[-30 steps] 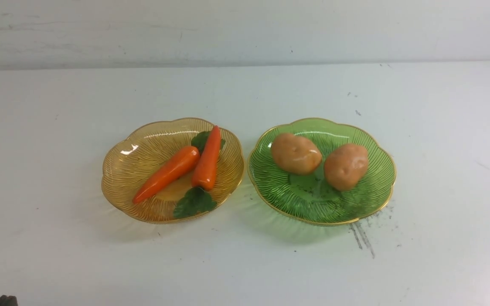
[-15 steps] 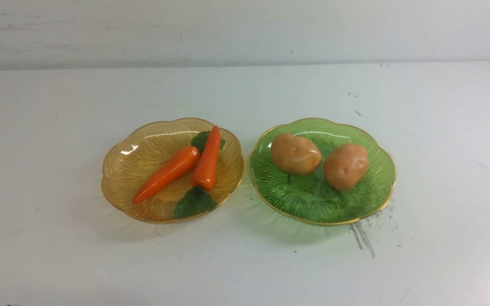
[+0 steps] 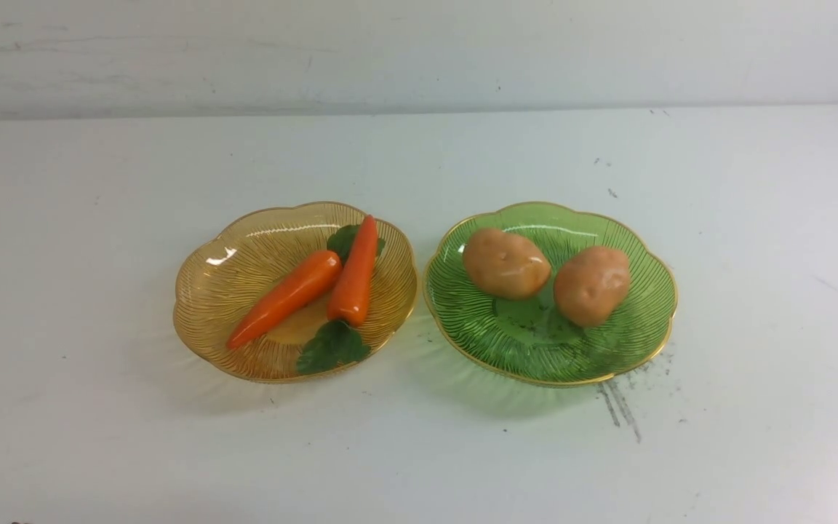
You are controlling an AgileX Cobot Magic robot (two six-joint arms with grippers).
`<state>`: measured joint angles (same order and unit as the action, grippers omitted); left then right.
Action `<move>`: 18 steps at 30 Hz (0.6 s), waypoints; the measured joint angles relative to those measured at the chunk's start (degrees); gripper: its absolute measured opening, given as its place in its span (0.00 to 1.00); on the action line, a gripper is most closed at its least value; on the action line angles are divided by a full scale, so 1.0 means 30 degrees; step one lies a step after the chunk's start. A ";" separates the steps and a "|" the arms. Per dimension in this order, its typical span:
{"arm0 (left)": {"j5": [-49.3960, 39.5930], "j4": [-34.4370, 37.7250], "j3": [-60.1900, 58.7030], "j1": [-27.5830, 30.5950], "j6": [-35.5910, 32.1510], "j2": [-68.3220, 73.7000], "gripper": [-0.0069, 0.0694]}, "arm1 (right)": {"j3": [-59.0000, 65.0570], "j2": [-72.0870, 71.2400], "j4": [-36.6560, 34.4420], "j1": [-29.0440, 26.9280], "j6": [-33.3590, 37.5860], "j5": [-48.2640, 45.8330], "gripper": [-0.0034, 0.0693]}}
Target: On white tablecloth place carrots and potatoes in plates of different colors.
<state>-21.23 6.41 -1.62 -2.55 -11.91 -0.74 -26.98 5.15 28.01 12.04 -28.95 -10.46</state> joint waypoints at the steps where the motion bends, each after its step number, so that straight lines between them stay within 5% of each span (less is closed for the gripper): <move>1: 0.0000 0.0000 0.0000 0.0000 0.0000 0.0000 0.09 | 0.0000 0.0000 0.0000 0.0000 0.0000 0.0000 0.03; 12: -0.0012 0.0000 0.0000 0.0000 0.0000 0.0000 0.09 | 0.0000 0.0000 -0.0499 0.0000 0.0139 0.0116 0.03; 18: -0.0012 0.0000 0.0000 0.0000 0.0000 0.0000 0.09 | 0.0083 0.0000 -0.6696 0.0000 0.5219 0.0834 0.03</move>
<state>-21.27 6.41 -1.62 -2.55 -11.91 -0.74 -26.73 5.15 7.92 12.04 -13.30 -7.96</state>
